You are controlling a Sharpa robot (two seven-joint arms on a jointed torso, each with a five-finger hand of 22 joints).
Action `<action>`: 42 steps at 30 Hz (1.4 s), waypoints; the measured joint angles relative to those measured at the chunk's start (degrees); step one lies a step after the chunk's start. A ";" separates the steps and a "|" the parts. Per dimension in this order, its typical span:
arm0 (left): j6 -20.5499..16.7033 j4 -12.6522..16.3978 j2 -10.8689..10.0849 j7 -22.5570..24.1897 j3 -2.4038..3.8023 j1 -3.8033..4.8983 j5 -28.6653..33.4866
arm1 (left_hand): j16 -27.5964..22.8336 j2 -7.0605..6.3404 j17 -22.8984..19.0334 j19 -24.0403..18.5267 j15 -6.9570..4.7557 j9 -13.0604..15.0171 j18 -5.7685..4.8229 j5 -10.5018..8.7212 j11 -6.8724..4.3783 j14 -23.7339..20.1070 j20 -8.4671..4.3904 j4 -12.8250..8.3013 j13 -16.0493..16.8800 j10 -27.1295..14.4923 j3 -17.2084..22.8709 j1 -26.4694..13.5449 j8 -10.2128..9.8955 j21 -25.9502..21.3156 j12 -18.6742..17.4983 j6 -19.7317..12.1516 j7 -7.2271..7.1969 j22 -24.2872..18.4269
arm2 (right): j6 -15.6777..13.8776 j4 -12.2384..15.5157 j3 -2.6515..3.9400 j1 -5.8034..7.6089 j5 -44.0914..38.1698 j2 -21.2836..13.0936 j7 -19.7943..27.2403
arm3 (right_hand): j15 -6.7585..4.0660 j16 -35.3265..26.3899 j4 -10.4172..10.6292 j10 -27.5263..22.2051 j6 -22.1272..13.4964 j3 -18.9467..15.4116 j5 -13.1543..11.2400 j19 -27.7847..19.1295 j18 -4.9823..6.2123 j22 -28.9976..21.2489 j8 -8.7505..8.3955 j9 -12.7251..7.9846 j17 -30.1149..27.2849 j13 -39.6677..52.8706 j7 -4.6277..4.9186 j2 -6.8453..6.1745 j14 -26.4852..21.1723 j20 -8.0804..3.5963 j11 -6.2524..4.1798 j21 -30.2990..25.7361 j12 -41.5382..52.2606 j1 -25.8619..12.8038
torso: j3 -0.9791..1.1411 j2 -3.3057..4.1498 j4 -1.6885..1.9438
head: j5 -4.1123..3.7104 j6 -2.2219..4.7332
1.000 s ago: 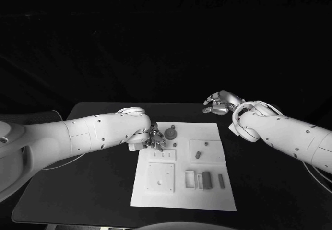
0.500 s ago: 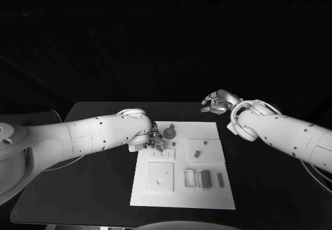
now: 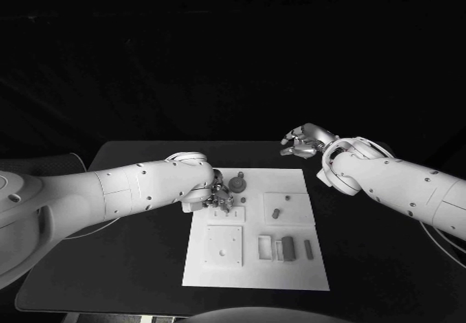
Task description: Assemble the parts on the task board
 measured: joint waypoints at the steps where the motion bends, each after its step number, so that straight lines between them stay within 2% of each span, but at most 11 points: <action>1: 0.08 -0.03 0.01 0.01 0.00 -0.03 0.00 | 0.00 0.00 0.00 0.00 -0.01 0.00 0.00 0.00 -0.01 0.01 0.00 0.00 0.00 0.01 0.00 0.00 0.00 0.00 0.00 0.00 0.00 0.00 | 0.03 0.01 0.00 0.00 0.00 0.01 -0.01 | 0.00 0.00 0.00 0.00 0.00 0.00 0.00 0.00 0.00 0.00 0.00 0.00 0.00 -0.01 0.00 0.00 0.00 0.00 0.00 0.00 0.00 0.00 | 0.00 -0.01 0.00 | -0.02 -0.02; 9: 0.37 -0.55 0.18 0.01 0.00 -0.16 -0.03 | 0.00 0.00 -0.06 0.01 -0.08 0.01 0.00 0.13 -0.09 0.08 -0.01 0.00 -0.01 0.09 0.00 0.00 0.22 0.21 0.00 0.03 -0.03 0.00 | 0.16 0.05 0.00 0.00 0.00 0.06 -0.03 | 0.01 0.00 0.00 0.01 0.00 0.00 0.00 -0.09 0.00 0.00 0.00 0.00 0.00 0.00 0.00 0.00 0.00 0.09 0.00 0.00 0.00 0.00 | 0.00 -0.03 0.07 | -0.28 -0.02; 16: 0.51 -0.92 0.59 0.06 0.00 -0.72 -0.27 | 0.81 0.00 -0.25 0.22 -0.08 0.02 0.00 0.14 -0.09 0.08 -0.22 0.00 0.05 0.10 0.00 0.00 0.23 0.72 0.72 0.06 -0.06 0.00 | 0.32 0.13 0.00 0.00 0.00 0.10 -0.05 | 0.08 0.00 0.00 0.03 -0.07 0.00 0.00 -0.10 0.00 0.00 0.00 0.00 0.00 0.00 0.07 0.00 -0.07 0.10 -0.03 0.00 0.00 0.00 | 0.00 -0.03 0.08 | -0.26 -0.04; 18: 0.52 -1.04 0.63 0.08 0.00 -0.80 -0.36 | 1.10 0.00 -0.32 0.22 -0.08 0.03 0.00 0.65 -0.09 0.08 -0.22 0.00 0.09 0.11 0.00 0.01 0.23 1.04 0.93 0.09 -0.09 0.00 | 0.39 0.17 0.00 0.00 0.00 0.08 -0.07 | 0.09 0.00 0.00 -0.02 -0.08 0.00 0.00 -0.10 0.00 0.00 0.00 -0.03 0.00 0.00 0.08 0.00 -0.07 0.10 0.02 0.00 0.00 0.00 | -0.03 -0.03 0.08 | -0.24 -0.10; 42: 0.82 -1.53 0.95 0.34 0.01 -1.07 -0.80 | 1.82 0.14 -0.60 0.41 -0.27 0.30 -0.01 0.72 -0.32 0.27 -0.41 0.00 0.18 0.13 0.00 -0.47 0.89 1.58 1.79 0.20 -0.20 0.03 | 0.88 0.50 0.00 0.00 0.00 -0.02 -0.21 | 0.19 0.00 0.00 -0.12 -0.16 0.00 0.00 -0.20 0.00 -0.05 0.00 -0.05 -0.04 -0.05 0.16 0.00 -0.03 0.20 0.13 0.00 0.00 0.00 | 0.00 -0.04 0.07 | -0.33 -0.48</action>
